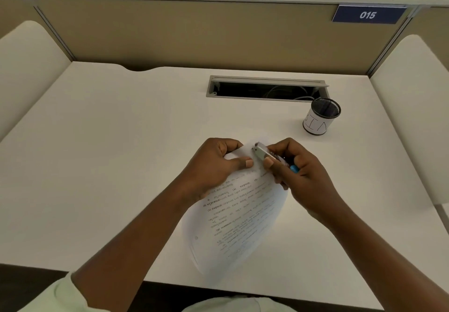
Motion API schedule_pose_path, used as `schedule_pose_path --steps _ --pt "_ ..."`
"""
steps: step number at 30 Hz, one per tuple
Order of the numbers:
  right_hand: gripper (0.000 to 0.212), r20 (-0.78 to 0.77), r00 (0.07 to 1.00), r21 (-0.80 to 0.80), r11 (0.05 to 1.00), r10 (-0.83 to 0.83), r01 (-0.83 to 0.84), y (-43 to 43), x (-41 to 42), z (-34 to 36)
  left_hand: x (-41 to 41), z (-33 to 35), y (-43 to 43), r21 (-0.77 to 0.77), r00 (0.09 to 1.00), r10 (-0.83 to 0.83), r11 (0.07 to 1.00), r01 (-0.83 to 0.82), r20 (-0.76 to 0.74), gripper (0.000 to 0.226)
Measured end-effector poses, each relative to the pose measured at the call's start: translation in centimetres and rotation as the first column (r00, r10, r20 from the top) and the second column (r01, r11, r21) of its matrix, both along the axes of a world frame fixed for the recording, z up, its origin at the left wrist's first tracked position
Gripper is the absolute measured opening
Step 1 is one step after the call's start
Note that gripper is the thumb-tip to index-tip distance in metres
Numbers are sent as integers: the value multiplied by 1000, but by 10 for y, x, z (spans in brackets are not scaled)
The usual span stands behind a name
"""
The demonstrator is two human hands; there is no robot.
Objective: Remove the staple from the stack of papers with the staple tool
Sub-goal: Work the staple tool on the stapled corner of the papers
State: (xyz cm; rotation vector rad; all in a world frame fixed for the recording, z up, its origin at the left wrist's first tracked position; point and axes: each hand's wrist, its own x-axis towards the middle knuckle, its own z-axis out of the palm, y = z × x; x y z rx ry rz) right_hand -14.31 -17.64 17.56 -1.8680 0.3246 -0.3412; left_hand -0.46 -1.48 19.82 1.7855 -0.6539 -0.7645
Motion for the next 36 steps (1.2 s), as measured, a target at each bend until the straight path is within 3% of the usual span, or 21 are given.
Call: schedule_pose_path --steps 3,10,16,20,27,32,36 --pt "13 18 1000 105 995 -7 5 -3 -2 7 -5 -2 2 15 1000 23 1000 -23 8 4" --pt "17 33 999 -268 963 -1 9 2 -20 17 -8 1 7 17 997 81 997 -80 -12 8" --pt "14 45 998 -412 911 31 -10 5 -21 23 -15 6 9 -14 997 65 998 -65 -33 9" --pt "24 50 998 -423 906 39 -14 6 -23 26 -19 9 11 -12 999 40 999 -40 1 4" --pt "17 48 999 -301 953 -7 21 14 -24 25 -22 14 15 -26 998 23 999 -22 53 4" --pt "26 -25 999 -16 1000 -22 22 17 -22 26 -23 15 17 -46 999 29 999 -27 37 6" --pt "32 -41 998 298 954 46 -32 12 -23 27 -26 19 18 -61 997 29 998 -25 68 5"
